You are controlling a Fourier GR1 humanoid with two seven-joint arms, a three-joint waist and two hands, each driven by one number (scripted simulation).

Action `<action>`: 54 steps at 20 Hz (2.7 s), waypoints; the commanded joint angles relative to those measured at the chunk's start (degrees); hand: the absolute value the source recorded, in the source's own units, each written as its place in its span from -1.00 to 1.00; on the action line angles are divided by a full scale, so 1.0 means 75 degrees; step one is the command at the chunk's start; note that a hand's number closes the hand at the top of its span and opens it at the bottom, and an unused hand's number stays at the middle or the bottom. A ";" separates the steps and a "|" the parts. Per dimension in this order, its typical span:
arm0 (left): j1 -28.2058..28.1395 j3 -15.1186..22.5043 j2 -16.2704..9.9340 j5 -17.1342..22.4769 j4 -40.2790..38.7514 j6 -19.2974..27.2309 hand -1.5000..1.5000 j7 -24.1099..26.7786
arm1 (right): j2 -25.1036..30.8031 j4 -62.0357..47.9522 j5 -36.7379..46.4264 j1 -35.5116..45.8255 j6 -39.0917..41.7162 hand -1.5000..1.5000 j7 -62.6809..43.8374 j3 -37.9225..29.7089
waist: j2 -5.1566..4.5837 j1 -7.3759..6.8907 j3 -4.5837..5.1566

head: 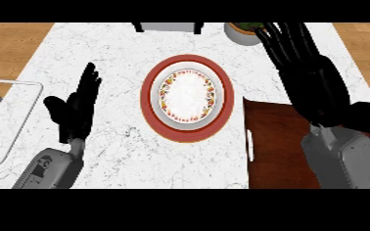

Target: Pick the lemon from the tray and place it in the plate

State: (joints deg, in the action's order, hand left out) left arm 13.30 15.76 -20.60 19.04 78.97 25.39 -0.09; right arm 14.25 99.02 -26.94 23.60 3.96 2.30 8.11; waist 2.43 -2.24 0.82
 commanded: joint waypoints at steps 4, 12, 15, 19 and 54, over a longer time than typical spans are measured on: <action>-0.0151 -0.0079 -0.0423 -0.0152 -0.0037 -0.0279 0.00 -0.0069 | 0.1962 -0.1405 -0.1332 -0.1123 0.3318 1.00 0.0441 -0.0984 | -0.0427 0.0302 -0.0149; -0.0544 -0.0020 -0.0738 0.0203 0.0055 -0.1095 0.00 -0.0197 | 0.2984 -0.3923 0.0271 -0.1997 0.3929 -1.00 0.3135 -0.2520 | -0.0519 0.0180 -0.0190; -0.0310 0.0060 -0.0754 0.0196 0.0153 -0.1206 0.00 -0.0451 | 0.3243 -0.4575 0.1646 -0.2239 0.4843 -1.00 0.4814 -0.2098 | -0.0477 0.0102 -0.0187; -0.0279 -0.0204 -0.0911 0.0373 0.0042 -0.1429 0.00 -0.0423 | 0.3882 -0.4803 0.3194 -0.2357 0.4595 -1.00 0.6182 -0.1682 | -0.0435 0.0091 -0.0173; -0.0627 -0.1064 -0.0407 -0.0441 0.0078 -0.2099 0.00 -0.0660 | 0.3667 -0.8467 0.8366 0.0622 0.1580 -1.00 0.6978 0.1278 | -0.0327 0.0229 -0.0110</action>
State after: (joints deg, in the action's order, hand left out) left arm 10.98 9.50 -23.46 16.11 78.46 11.45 -6.33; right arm 43.80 35.57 33.69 26.56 12.72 54.61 17.61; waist -0.13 -0.61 -0.03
